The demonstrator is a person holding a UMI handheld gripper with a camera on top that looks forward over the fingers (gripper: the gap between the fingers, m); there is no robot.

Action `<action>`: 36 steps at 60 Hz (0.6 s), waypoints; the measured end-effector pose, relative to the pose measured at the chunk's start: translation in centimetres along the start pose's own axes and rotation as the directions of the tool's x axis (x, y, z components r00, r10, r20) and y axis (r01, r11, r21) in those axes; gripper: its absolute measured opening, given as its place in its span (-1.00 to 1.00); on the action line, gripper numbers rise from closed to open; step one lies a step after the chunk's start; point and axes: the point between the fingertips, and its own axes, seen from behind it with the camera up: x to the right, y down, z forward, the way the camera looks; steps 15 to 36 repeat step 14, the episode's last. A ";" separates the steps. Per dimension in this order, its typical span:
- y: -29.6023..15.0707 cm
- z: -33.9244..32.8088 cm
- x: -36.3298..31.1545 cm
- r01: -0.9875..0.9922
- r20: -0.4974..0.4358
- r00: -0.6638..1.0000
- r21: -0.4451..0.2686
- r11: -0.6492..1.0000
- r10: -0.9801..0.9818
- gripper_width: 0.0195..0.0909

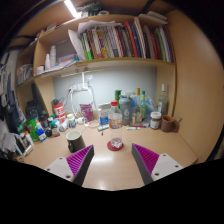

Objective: Pour water

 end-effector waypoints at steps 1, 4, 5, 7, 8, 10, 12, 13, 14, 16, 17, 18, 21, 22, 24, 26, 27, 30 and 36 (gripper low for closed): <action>0.0 -0.7 0.0 0.005 -0.002 1.000 -0.001 1.000 -0.005 0.81; 0.0 -2.6 0.3 0.024 -0.014 1.000 0.001 1.000 -0.024 0.80; 0.0 -3.3 0.4 0.029 -0.020 0.999 -0.001 1.000 -0.029 0.81; -0.2 -4.6 0.6 0.033 -0.032 0.999 -0.004 0.999 -0.034 0.79; -0.2 -5.1 0.7 0.033 -0.034 0.999 -0.004 0.999 -0.033 0.79; -0.5 -6.1 0.8 0.031 -0.030 0.999 -0.003 1.000 -0.031 0.77; -0.7 -6.9 0.7 0.029 -0.022 0.999 -0.004 1.000 -0.029 0.76; -0.9 -7.3 0.7 0.028 -0.019 0.999 -0.006 1.000 -0.028 0.76; -1.0 -7.7 0.7 0.028 -0.016 0.999 -0.008 1.000 -0.028 0.77; -1.0 -7.7 0.7 0.028 -0.016 0.999 -0.008 1.000 -0.028 0.77; -1.0 -7.7 0.7 0.028 -0.016 0.999 -0.008 1.000 -0.028 0.77; -1.0 -7.7 0.7 0.028 -0.016 0.999 -0.008 1.000 -0.028 0.77; -1.0 -7.7 0.7 0.028 -0.016 0.999 -0.008 1.000 -0.028 0.77; -1.0 -7.7 0.7 0.028 -0.016 0.999 -0.008 1.000 -0.028 0.77; -1.0 -7.7 0.7 0.028 -0.016 0.999 -0.008 1.000 -0.028 0.77; -1.0 -7.7 0.7 0.028 -0.016 0.999 -0.008 1.000 -0.028 0.77; -1.0 -7.7 0.7 0.028 -0.016 0.999 -0.008 1.000 -0.028 0.77; -1.0 -7.7 0.7 0.028 -0.016 0.999 -0.008 1.000 -0.028 0.77; -1.0 -7.7 0.7 0.028 -0.016 0.999 -0.008 1.000 -0.028 0.77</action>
